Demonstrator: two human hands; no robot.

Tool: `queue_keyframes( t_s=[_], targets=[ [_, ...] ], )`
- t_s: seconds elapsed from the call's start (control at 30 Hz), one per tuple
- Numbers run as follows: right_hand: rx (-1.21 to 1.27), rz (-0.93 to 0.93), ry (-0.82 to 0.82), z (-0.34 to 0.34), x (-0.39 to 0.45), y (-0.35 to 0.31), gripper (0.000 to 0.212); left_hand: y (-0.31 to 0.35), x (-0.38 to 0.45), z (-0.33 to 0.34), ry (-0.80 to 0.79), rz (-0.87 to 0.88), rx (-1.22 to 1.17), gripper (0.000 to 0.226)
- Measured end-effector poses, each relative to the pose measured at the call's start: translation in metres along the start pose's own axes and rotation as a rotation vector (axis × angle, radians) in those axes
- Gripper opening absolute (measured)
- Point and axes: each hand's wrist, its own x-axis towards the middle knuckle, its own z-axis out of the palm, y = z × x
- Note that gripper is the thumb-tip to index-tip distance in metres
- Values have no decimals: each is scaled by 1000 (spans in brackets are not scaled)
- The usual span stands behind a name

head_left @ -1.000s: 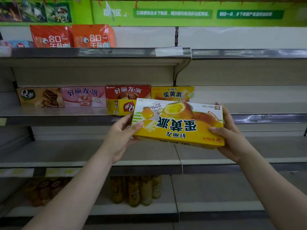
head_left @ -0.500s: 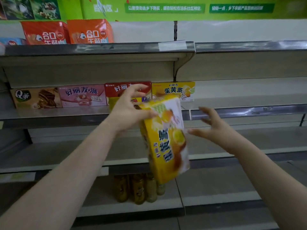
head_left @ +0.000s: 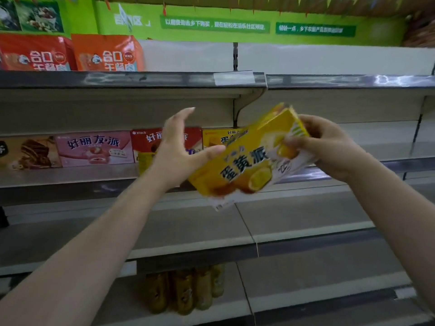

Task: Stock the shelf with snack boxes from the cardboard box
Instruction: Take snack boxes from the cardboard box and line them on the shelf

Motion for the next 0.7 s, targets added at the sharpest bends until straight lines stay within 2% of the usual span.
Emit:
queue_keyframes(
  t_s=[0.07,0.1,0.17,0.2,0.3,0.33,0.4,0.5,0.6,0.7],
  targets=[
    [225,49,21,-20,11,16,90,-13,9,11,41,-161,-124,105],
    [299,65,13,-27,17,25,88,-19,15,18,34,-232,-171,109],
    [407,86,-12,-35,30,44,70,-25,28,39,9,-354,-287,114],
    [448,95,-11,-37,36,54,56,-29,37,49,13,-398,-355,110],
    [548,144,18,-38,57,77,22,-40,66,80,51,-426,-401,64],
    [500,149,29,-39,65,84,16,-47,75,88,62,-431,-370,56],
    [227,188,11,-44,84,97,10,-64,93,100,86,-462,-309,50],
    [-132,298,-110,-55,121,123,14,-88,111,115,61,-525,-200,62],
    [-93,415,-149,-55,151,139,17,-105,131,128,-22,-578,59,83],
    [-36,437,-141,-41,173,148,22,-118,149,139,6,-570,121,90]
  ],
)
